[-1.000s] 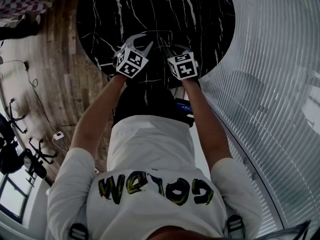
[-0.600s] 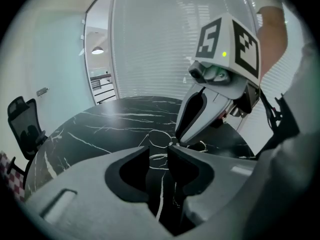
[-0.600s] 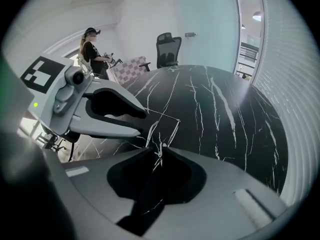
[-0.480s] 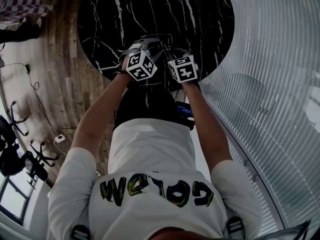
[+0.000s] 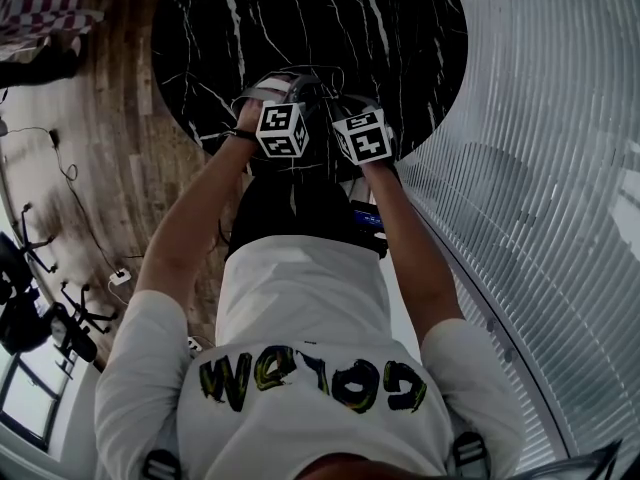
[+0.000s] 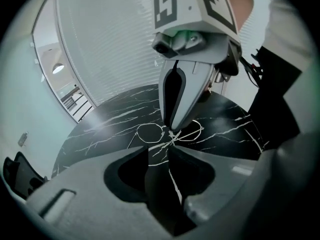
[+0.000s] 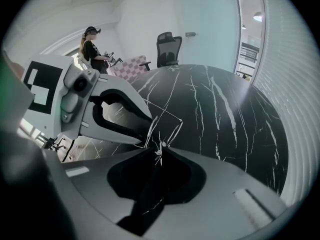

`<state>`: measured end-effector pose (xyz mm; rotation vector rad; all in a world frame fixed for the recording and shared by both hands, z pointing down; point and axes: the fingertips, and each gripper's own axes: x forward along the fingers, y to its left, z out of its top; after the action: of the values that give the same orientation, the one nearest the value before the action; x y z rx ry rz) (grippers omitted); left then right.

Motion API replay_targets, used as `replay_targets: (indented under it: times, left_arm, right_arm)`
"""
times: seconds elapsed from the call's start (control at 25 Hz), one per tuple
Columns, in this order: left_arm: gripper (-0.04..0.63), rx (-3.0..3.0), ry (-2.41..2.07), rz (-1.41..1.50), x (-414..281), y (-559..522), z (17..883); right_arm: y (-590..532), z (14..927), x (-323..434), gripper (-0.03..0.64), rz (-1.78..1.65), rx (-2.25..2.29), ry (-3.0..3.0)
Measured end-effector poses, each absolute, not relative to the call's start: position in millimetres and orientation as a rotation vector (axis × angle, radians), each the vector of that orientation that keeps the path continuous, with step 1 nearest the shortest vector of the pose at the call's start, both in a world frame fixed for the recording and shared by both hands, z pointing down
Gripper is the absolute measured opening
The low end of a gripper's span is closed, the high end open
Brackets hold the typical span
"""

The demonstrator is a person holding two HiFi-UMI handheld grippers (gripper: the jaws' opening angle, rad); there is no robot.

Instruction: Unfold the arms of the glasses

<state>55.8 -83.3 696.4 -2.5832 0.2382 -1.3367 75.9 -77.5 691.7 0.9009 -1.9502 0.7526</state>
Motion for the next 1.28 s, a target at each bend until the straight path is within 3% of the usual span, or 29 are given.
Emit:
replay_targets:
  times: [1.28]
  left_arm:
    - [0.12, -2.499, 0.197, -1.406, 48.5, -82.1, 709.9]
  right_arm:
    - [-88.8, 690.0, 71.8, 0.06, 0.743, 0.943, -1.948]
